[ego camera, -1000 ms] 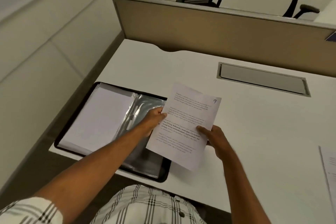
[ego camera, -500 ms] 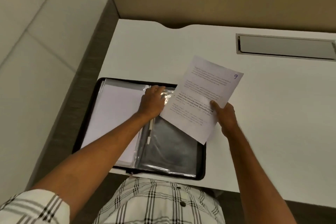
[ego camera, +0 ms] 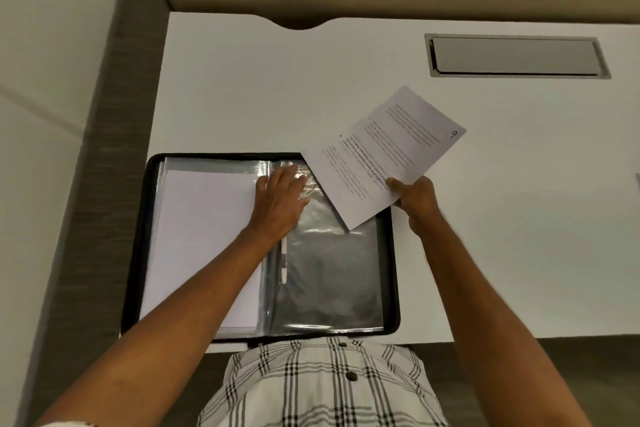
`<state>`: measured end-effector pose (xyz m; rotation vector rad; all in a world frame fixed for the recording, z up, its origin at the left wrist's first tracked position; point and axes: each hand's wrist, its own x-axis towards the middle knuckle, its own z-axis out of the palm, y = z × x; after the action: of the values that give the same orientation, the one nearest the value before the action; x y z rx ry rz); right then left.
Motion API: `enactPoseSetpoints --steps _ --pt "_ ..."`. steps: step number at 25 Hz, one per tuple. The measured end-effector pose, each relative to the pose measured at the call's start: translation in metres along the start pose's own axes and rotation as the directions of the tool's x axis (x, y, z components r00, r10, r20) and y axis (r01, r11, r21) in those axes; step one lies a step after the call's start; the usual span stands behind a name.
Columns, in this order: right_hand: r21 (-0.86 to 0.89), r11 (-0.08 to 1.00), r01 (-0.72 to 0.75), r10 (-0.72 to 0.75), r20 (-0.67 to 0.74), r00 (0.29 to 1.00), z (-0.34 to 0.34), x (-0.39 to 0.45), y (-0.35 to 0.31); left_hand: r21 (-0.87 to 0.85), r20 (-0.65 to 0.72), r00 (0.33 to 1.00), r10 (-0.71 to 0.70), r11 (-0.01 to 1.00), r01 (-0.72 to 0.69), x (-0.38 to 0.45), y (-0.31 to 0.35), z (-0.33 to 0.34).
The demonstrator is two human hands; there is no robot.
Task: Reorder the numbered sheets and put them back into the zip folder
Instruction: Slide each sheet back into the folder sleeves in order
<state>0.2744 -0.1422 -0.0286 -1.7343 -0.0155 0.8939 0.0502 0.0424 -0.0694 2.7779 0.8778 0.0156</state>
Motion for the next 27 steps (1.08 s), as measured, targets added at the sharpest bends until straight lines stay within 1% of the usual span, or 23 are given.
enactPoseSetpoints --steps 3,5,8,12,15,17,19,20,22,24,27 --pt "0.075 0.996 0.046 -0.040 -0.081 0.996 0.009 0.007 -0.009 -0.053 -0.013 1.000 0.028 0.998 -0.029 0.006 -0.008 -0.003" --pt "0.162 0.984 0.072 -0.055 -0.108 0.993 0.016 0.012 -0.015 -0.078 -0.009 0.999 0.050 0.996 -0.051 0.009 -0.012 -0.007" --pt "0.257 0.964 0.065 -0.031 -0.131 0.991 0.026 0.018 -0.023 -0.137 0.045 0.994 0.097 0.987 -0.090 0.013 -0.017 -0.017" --pt "0.294 0.954 0.062 -0.022 -0.139 0.990 0.038 0.029 -0.033 -0.171 0.148 0.971 0.186 0.972 -0.160 0.023 -0.023 -0.037" --pt "0.309 0.948 0.081 -0.041 -0.134 0.990 0.048 0.035 -0.043 -0.205 0.179 0.960 0.217 0.962 -0.179 0.032 -0.023 -0.047" --pt "0.302 0.948 0.099 -0.065 -0.120 0.991 0.054 0.039 -0.048 -0.307 0.170 0.969 0.180 0.944 -0.122 0.036 -0.020 -0.049" --pt "0.288 0.951 0.115 -0.086 -0.112 0.990 0.059 0.042 -0.053 -0.418 0.137 0.986 0.090 0.908 -0.025 0.042 -0.017 -0.050" --pt "0.286 0.951 0.118 -0.089 -0.111 0.990 0.061 0.045 -0.056 -0.433 0.130 0.991 0.041 0.901 0.019 0.046 -0.015 -0.051" --pt "0.282 0.952 0.122 -0.096 -0.105 0.990 0.066 0.051 -0.061 -0.374 0.132 0.991 -0.027 0.924 0.075 0.054 -0.014 -0.052" --pt "0.263 0.956 0.131 -0.110 -0.095 0.989 0.071 0.056 -0.064 -0.322 0.154 0.987 -0.056 0.941 0.103 0.058 -0.013 -0.050" --pt "0.239 0.961 0.140 -0.123 -0.085 0.989 0.077 0.061 -0.064 -0.375 0.143 0.987 -0.071 0.919 0.121 0.058 -0.008 -0.048"
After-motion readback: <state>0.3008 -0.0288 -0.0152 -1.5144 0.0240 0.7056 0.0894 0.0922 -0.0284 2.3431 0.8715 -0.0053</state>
